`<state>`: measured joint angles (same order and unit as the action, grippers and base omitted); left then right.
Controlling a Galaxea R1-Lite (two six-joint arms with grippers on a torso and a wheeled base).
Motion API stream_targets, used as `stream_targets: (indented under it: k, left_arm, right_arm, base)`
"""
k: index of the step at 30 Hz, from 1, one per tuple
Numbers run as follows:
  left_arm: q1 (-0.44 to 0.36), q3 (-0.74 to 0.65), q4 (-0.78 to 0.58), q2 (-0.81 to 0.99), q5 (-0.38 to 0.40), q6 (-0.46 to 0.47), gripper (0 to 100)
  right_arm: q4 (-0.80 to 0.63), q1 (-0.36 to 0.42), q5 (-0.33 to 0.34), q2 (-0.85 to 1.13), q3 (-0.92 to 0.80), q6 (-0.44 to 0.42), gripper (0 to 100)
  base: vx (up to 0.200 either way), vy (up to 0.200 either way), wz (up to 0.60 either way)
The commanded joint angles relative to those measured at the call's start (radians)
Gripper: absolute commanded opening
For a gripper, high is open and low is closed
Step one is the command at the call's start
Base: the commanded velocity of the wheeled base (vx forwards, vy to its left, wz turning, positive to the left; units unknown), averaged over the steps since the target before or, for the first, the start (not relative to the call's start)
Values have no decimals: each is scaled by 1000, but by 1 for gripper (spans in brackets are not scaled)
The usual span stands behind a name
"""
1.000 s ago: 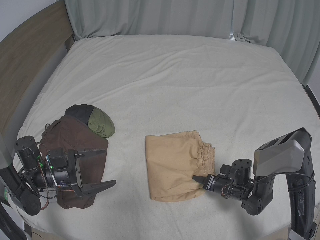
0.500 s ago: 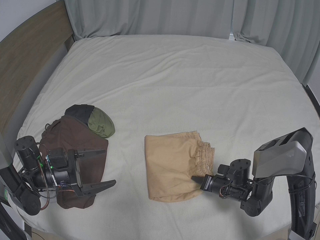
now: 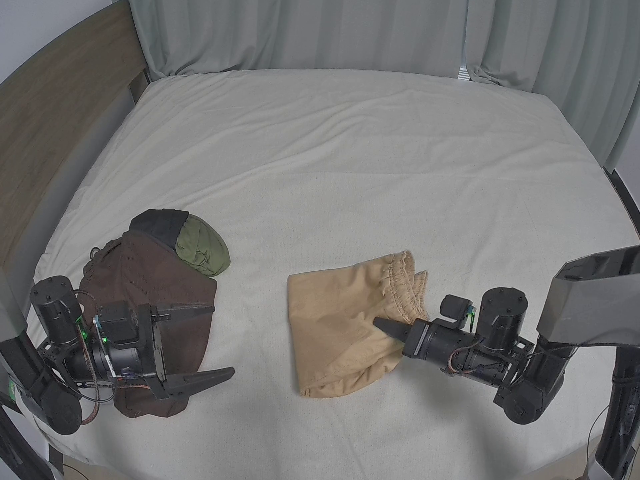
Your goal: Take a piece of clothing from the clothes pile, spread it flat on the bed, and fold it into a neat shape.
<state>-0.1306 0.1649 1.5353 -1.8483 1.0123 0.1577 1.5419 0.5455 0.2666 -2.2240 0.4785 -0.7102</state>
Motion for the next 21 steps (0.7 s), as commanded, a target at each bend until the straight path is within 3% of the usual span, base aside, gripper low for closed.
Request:
stream_targets:
  k: [1,21]
  left_arm:
    - [-4,-5,0,0,0,0,100]
    - [-15,-13,0,12,0,0,100]
  right_arm:
    - [1,5,5,60,9,2,0]
    - [-5,-7,36,158,144,3,0]
  base:
    - [0,0,0]
    - [0,0,0]
